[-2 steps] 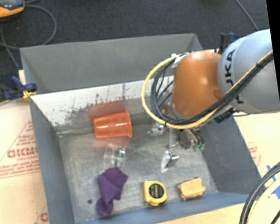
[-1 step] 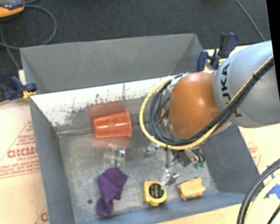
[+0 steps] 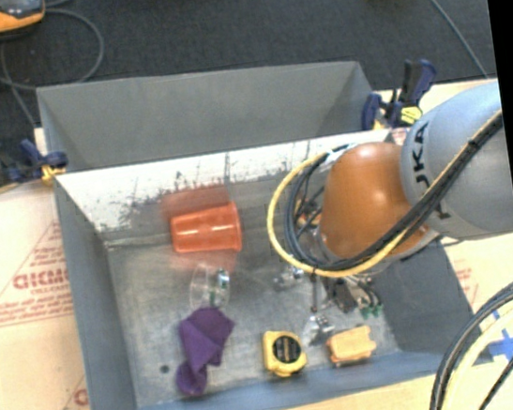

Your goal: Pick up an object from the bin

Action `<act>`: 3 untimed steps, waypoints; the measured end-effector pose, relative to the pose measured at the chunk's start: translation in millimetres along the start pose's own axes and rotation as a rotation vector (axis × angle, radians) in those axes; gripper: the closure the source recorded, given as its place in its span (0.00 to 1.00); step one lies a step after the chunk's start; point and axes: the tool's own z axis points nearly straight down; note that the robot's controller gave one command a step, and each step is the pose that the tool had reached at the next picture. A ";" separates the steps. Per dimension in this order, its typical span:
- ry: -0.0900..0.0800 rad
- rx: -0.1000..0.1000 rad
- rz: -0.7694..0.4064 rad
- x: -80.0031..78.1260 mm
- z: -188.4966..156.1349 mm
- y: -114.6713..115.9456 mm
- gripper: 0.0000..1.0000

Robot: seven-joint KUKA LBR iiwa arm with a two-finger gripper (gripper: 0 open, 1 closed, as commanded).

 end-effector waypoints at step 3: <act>0.027 0.006 -0.979 5.1 44.2 63.6 1.00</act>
Offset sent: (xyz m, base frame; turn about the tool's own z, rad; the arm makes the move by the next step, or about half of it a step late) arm -0.0209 0.0385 -0.0506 -0.4067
